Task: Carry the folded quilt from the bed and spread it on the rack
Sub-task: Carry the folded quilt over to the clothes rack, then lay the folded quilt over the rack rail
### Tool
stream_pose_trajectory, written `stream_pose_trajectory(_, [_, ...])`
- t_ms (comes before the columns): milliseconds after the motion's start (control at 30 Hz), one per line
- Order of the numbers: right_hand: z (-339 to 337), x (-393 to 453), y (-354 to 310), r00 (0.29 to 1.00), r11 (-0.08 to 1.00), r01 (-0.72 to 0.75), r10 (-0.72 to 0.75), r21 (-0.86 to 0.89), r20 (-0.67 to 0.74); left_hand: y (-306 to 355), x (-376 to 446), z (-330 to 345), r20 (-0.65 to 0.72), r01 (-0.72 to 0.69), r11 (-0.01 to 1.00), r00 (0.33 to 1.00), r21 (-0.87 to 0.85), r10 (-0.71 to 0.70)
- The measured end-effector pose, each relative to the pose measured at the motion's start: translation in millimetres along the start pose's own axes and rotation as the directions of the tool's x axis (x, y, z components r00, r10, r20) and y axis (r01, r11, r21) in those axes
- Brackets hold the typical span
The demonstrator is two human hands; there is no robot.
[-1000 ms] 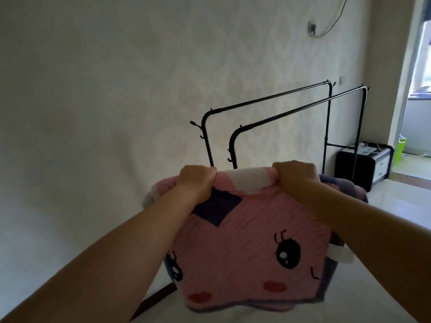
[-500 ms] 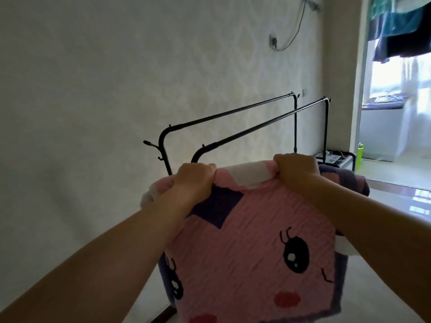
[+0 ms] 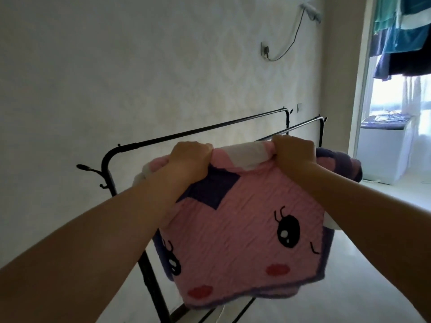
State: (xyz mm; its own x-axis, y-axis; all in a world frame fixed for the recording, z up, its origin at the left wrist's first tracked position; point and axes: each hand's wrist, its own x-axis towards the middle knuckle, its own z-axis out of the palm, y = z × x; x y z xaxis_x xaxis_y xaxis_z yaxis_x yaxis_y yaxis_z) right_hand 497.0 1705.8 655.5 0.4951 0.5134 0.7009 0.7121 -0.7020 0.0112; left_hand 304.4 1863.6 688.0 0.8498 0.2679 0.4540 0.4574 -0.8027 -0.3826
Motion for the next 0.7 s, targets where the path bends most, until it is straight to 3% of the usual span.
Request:
stream_pose_trajectory(433, [63, 176, 32, 0.968, 0.999, 0.045, -0.04, 0.014, -0.248, -35, 177, -8, 0.003, 0.063, 0.977, 0.998, 0.203, -0.065])
stream_pose_trajectory(700, [105, 258, 32, 0.923, 0.994, 0.104, -0.102, -0.013, -0.37, -52, 240, 33, -0.188, 0.17, 0.958, 0.974, 0.233, -0.127])
